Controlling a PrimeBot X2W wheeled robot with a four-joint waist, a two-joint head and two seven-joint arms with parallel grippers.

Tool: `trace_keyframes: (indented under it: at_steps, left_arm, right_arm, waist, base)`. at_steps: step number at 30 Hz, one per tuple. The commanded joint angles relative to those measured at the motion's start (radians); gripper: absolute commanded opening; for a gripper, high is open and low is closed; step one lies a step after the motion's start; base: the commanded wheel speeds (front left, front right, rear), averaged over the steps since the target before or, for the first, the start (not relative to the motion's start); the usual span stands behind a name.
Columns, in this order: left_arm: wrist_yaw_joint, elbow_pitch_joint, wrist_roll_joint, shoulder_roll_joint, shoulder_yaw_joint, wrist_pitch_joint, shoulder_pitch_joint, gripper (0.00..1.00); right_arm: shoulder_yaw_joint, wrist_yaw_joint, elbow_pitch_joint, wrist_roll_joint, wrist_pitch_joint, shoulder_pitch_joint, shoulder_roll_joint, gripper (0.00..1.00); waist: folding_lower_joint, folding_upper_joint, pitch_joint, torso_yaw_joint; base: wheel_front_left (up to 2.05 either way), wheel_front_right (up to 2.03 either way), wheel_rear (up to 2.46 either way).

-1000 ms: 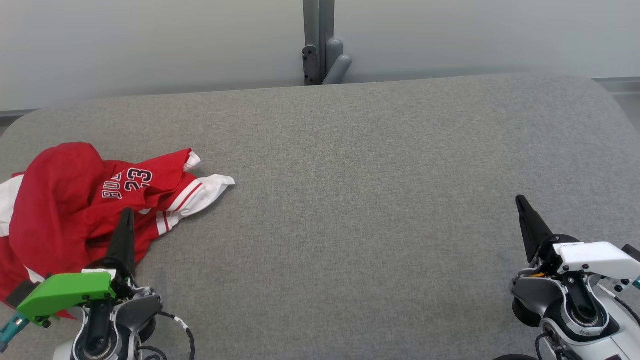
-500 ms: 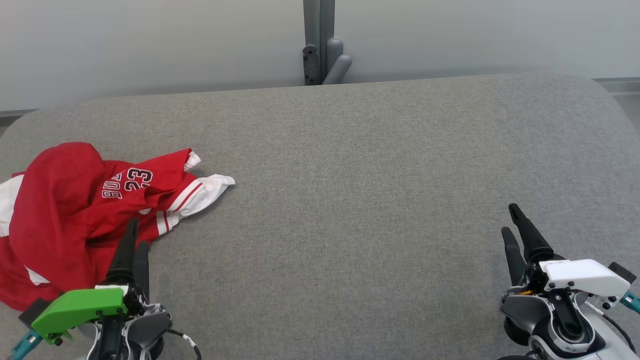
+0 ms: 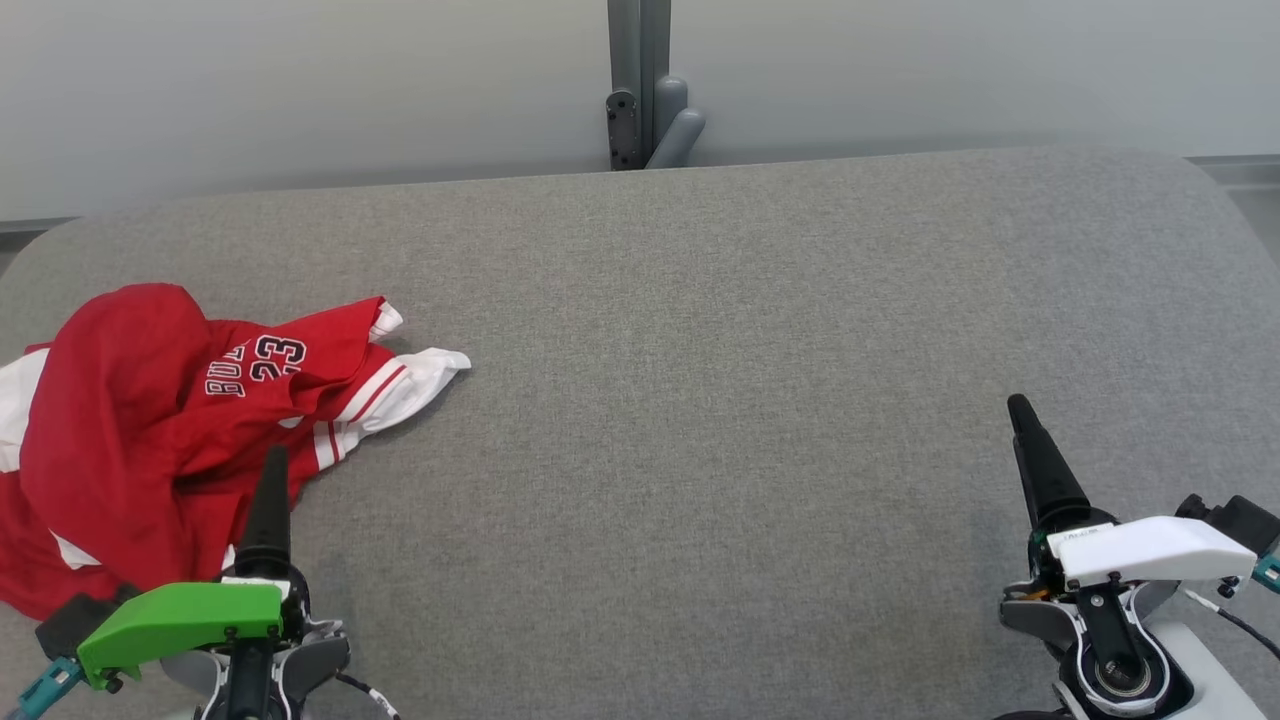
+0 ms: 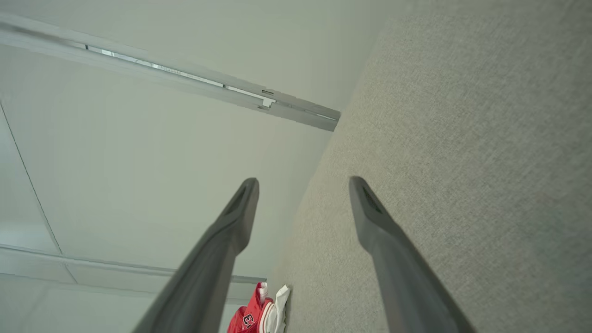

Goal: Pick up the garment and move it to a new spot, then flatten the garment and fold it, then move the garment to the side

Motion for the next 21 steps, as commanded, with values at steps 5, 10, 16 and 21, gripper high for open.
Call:
trace_keyframes:
  at_steps: [5, 10, 16, 21]
  left_arm:
    - [0.003, -0.042, 0.153, 0.006, -0.005, -0.028, 0.002, 1.0]
    - [0.008, -0.053, 0.285, 0.005, -0.012, -0.048, 0.012, 1.0]
    - [0.009, -0.045, 0.443, 0.006, -0.021, -0.071, 0.031, 1.0]
    - [0.017, -0.036, 0.544, 0.005, -0.018, -0.089, 0.046, 1.0]
  right_arm:
    - [-0.037, 0.0, -0.027, -0.213, -0.009, 0.001, 0.008, 1.0]
    - [-0.065, 0.0, -0.037, -0.378, -0.011, 0.009, 0.021, 1.0]
    - [-0.102, 0.0, -0.03, -0.539, -0.013, 0.025, 0.042, 1.0]
    - [-0.124, 0.0, -0.009, -0.642, -0.015, 0.037, 0.06, 1.0]
  waist:
    - [0.0, -0.0001, 0.0, 0.001]
    - [0.0, -0.0001, -0.001, 0.001]
    - [0.0, -0.0001, -0.001, 0.0]
    - [0.0, -0.0001, -0.001, -0.003]
  base:
    - [0.0, 0.0, 0.0]
    - [0.0, 0.0, 0.0]
    - [0.0, 0.0, 0.0]
    - [0.0, 0.0, 0.0]
